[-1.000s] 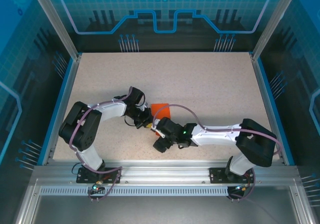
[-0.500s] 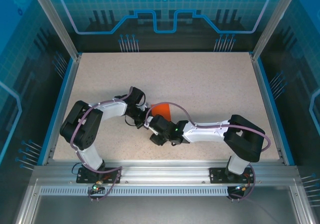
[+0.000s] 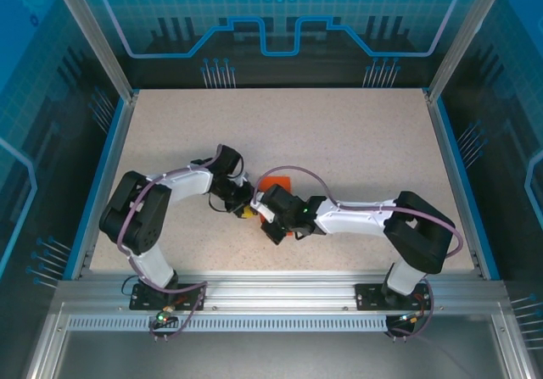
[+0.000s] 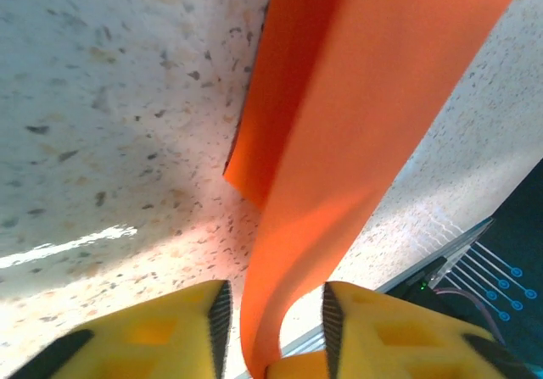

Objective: Fold a paper plane with a square sheet of paper (fold left side to right side)
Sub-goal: Third fold the triangle at the center of the table.

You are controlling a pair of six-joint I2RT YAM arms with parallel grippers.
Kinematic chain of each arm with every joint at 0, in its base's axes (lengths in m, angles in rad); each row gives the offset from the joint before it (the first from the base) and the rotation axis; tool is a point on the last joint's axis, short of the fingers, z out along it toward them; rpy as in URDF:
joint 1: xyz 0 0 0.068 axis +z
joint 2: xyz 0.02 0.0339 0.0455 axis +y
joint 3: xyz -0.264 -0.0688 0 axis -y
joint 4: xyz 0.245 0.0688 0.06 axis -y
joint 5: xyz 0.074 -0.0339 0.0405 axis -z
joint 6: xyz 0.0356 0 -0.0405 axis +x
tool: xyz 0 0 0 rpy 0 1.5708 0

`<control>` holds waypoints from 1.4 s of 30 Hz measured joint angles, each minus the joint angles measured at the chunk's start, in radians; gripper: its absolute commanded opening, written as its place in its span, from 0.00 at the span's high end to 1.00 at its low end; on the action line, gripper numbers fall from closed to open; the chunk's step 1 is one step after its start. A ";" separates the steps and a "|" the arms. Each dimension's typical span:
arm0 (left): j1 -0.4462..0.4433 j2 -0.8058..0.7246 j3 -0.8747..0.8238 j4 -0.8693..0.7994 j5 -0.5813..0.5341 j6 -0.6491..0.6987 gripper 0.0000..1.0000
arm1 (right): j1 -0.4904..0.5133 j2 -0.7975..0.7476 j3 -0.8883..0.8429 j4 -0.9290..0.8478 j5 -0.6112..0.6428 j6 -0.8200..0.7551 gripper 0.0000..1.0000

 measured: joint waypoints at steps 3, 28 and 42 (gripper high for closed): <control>0.032 -0.037 0.002 -0.035 0.000 0.034 0.53 | -0.019 -0.002 -0.001 -0.001 -0.036 0.014 1.00; -0.046 0.331 0.415 -0.133 0.010 0.236 0.86 | -0.072 -0.002 -0.019 0.039 -0.161 0.129 1.00; -0.066 0.393 0.449 -0.206 -0.037 0.315 0.91 | -0.116 -0.002 -0.020 0.018 -0.113 0.142 1.00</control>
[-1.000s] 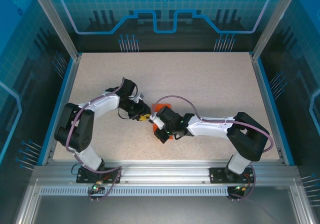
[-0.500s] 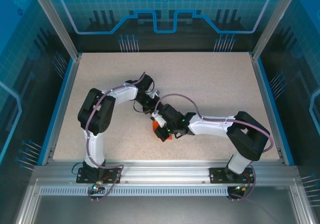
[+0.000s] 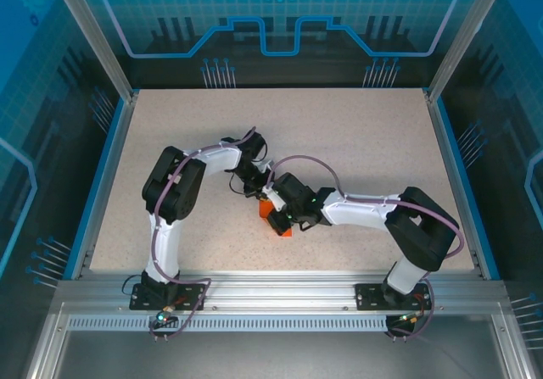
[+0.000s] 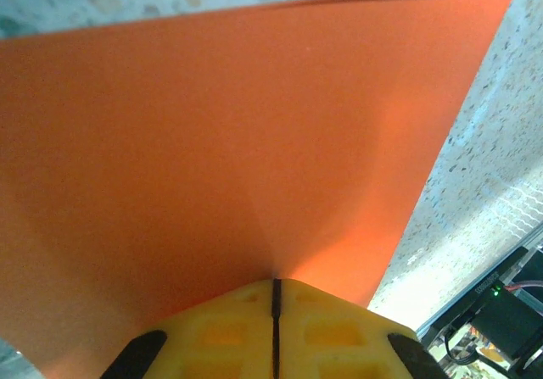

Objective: Fold a paper plane with a square sheet of paper (fold left side to right side)
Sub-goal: Third fold the triangle at the center of the table.

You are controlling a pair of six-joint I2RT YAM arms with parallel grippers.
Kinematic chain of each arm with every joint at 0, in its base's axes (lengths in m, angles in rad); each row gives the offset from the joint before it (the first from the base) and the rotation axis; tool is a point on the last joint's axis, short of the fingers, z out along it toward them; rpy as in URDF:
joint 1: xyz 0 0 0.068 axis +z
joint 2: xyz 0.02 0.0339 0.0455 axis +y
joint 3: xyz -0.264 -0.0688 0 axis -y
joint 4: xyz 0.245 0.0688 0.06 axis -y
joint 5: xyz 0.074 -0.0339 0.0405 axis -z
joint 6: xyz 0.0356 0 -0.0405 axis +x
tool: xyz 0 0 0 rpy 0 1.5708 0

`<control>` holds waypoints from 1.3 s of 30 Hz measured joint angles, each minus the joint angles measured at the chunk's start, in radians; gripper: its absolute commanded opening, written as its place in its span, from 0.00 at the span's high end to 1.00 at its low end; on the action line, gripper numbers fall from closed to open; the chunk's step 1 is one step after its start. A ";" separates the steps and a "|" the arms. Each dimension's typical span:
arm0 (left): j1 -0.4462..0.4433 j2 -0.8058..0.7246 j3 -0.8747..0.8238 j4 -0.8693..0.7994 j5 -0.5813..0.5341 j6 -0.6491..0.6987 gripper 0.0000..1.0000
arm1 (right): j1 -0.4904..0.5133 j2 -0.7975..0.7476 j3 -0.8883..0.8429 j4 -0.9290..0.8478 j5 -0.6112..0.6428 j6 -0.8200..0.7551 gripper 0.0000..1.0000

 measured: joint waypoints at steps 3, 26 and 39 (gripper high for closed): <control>0.000 0.002 0.004 -0.004 0.000 0.004 0.92 | -0.014 0.000 0.000 -0.008 0.023 0.001 1.00; -0.008 0.005 0.010 -0.006 -0.006 0.004 0.92 | -0.072 0.052 0.000 -0.037 0.122 0.060 1.00; -0.011 0.005 0.010 -0.004 -0.007 0.004 0.92 | -0.079 0.055 0.002 -0.037 0.146 0.079 1.00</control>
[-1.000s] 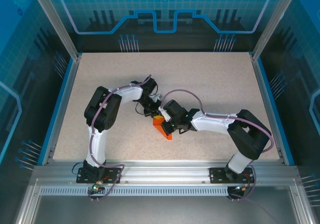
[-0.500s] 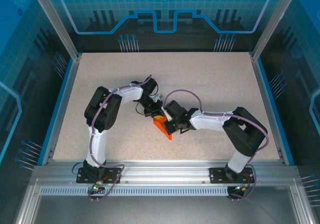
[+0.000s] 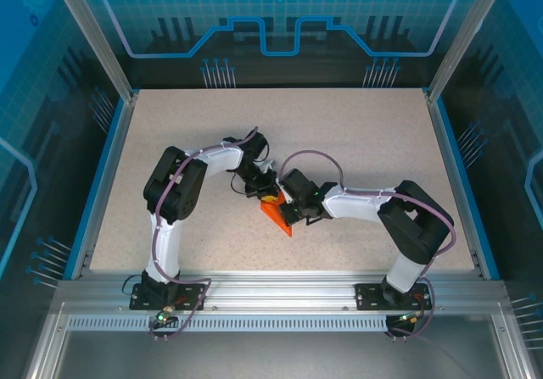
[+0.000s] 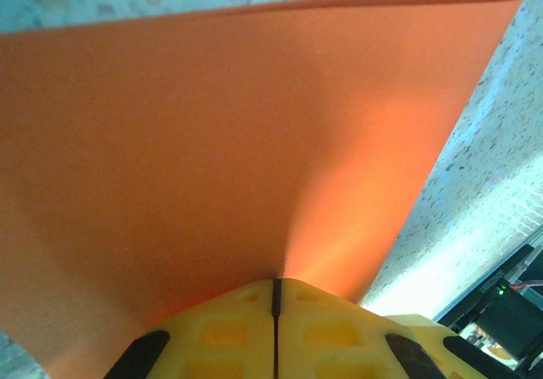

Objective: Fold a paper plane with a square sheet of paper (fold left side to right side)
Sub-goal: Third fold the triangle at the center of the table.

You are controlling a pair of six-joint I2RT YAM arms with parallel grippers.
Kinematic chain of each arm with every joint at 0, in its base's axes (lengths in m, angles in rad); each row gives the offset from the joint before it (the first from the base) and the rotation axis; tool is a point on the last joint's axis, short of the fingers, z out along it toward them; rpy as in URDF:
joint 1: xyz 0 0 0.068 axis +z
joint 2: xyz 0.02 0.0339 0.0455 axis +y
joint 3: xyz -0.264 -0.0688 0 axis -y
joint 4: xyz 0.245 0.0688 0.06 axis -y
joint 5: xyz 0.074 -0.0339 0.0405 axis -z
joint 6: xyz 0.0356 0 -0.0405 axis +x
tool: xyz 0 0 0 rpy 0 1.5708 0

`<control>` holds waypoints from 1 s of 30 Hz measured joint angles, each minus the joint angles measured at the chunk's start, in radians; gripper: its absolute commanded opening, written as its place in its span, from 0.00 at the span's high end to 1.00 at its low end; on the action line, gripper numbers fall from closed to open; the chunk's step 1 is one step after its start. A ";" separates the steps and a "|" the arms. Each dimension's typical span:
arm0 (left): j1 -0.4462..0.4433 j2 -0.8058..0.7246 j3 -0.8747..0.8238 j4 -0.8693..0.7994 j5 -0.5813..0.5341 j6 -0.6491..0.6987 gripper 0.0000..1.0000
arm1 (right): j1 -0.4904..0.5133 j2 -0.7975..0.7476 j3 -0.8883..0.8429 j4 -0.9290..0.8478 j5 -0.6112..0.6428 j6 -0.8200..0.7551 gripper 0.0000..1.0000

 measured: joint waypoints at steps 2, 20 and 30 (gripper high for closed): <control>0.000 0.000 0.000 0.000 0.000 0.000 0.92 | 0.000 0.002 0.002 0.000 0.003 0.003 1.00; 0.000 0.001 0.000 0.000 0.000 0.000 0.92 | -0.002 0.010 0.010 -0.008 0.019 0.011 1.00; 0.000 0.001 0.000 0.000 0.000 0.000 0.92 | -0.002 0.018 0.012 -0.008 0.023 0.013 1.00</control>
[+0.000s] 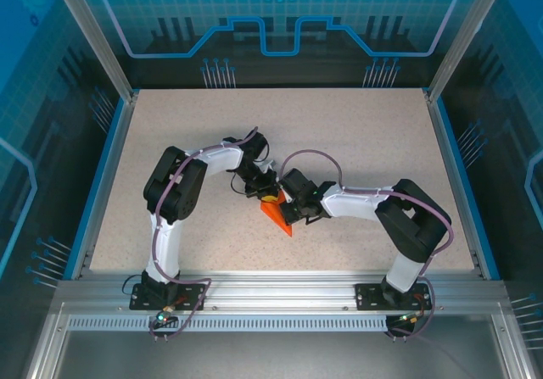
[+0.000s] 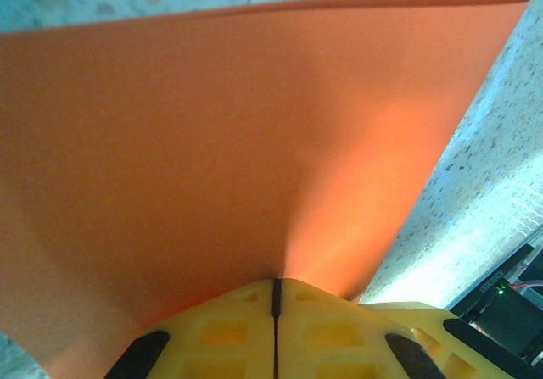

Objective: Fold a paper plane with a square sheet of paper (fold left side to right side)
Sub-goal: Third fold the triangle at the center of the table.

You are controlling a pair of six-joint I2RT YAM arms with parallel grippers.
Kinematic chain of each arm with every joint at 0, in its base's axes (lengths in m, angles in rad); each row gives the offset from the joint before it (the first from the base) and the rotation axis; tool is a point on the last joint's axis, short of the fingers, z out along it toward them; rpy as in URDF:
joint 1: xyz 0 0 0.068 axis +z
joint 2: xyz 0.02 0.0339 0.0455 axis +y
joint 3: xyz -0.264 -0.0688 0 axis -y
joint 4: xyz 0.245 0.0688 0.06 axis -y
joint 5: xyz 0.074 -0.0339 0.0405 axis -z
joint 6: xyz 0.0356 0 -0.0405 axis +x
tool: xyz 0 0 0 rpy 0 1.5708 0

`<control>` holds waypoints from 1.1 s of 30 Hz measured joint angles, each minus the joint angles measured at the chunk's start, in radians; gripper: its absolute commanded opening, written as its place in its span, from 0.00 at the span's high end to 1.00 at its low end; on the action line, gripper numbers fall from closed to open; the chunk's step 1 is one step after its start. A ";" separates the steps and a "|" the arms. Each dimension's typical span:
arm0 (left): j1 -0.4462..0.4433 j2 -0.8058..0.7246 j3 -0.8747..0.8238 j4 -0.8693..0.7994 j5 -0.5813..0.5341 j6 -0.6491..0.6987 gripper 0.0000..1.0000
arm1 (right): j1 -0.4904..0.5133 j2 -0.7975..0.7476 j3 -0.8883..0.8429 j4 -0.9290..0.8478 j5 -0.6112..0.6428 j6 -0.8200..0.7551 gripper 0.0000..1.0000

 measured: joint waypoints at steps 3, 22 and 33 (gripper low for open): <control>0.000 0.000 0.000 0.000 0.000 0.000 0.92 | 0.000 0.000 0.001 -0.001 0.000 0.000 1.00; 0.000 0.000 0.000 0.000 0.000 0.000 0.92 | 0.000 0.000 0.013 -0.019 0.008 -0.004 1.00; -0.002 0.000 0.000 0.000 0.000 0.000 0.92 | 0.000 0.000 0.014 -0.027 0.021 -0.003 1.00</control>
